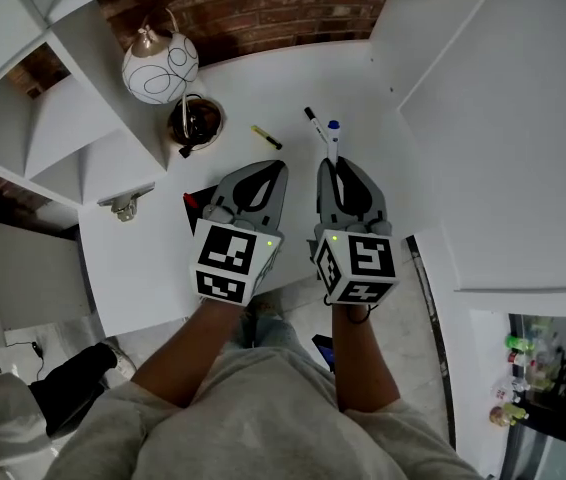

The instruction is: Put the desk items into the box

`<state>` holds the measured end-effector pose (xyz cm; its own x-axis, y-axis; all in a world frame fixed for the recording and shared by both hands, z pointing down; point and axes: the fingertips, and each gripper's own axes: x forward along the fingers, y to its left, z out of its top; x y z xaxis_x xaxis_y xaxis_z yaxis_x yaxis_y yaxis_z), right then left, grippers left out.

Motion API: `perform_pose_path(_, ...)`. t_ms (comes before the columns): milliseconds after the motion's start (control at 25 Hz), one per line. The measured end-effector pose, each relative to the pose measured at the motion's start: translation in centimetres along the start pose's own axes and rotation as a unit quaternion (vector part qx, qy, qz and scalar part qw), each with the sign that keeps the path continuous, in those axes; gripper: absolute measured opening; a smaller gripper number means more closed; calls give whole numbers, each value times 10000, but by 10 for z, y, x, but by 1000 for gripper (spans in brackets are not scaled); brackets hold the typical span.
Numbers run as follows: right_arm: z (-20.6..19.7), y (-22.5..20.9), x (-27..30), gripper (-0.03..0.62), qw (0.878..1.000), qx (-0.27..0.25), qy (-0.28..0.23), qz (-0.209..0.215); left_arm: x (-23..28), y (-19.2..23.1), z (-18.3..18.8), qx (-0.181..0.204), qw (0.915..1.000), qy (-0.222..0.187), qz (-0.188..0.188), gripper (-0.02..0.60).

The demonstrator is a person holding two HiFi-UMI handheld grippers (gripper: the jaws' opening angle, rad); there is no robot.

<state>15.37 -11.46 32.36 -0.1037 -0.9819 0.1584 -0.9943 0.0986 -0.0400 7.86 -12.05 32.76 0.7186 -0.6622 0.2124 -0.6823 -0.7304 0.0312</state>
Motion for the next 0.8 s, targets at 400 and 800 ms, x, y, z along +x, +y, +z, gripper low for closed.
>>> perform_pose_path(400,7,69,10,75,9978,-132,-120,642,-47,43,-3,-142,9983,-91,553,8)
perform_pose_path(800,7,135,26,75,9918,-134,-166,1259,-93,91,-12,-212,9936,-72,1110,8)
